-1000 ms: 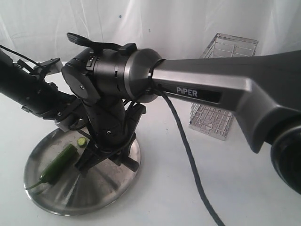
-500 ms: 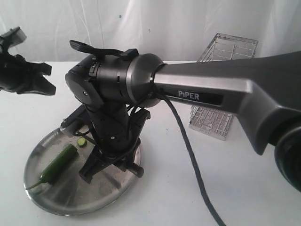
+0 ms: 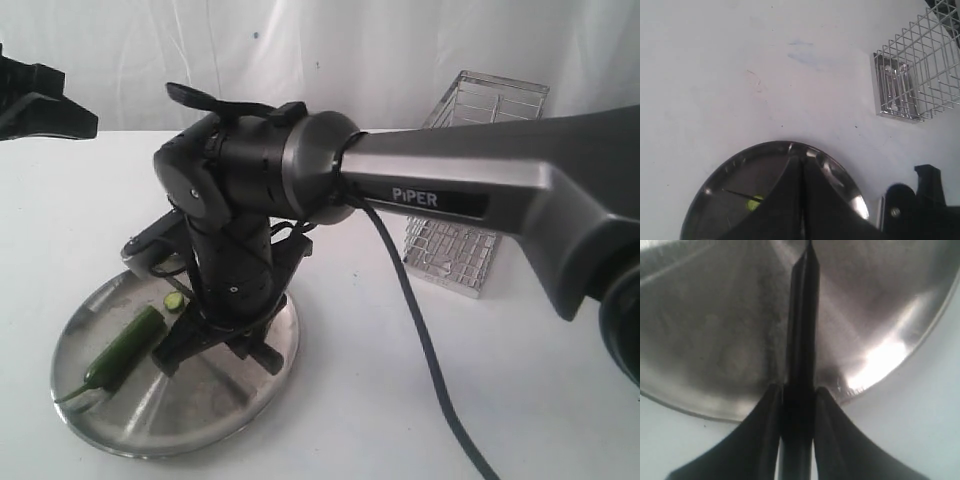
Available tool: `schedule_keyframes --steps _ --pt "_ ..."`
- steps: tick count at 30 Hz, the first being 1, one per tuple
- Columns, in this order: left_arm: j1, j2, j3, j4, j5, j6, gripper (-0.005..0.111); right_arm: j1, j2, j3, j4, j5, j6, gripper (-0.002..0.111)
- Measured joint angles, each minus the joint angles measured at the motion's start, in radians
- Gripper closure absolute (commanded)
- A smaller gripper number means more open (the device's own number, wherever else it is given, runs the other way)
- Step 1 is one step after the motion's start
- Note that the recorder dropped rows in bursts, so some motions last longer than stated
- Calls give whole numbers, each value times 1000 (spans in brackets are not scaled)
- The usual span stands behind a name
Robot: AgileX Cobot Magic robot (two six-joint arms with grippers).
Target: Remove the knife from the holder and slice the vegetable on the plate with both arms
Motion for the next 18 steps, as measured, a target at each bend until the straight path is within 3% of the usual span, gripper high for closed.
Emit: schedule_keyframes --steps 11,18 --pt "0 -237 204 -45 -59 31 107 -139 35 0 365 -115 -109 107" --pt "0 -387 316 -62 -102 43 107 -142 98 2 425 -127 -171 107"
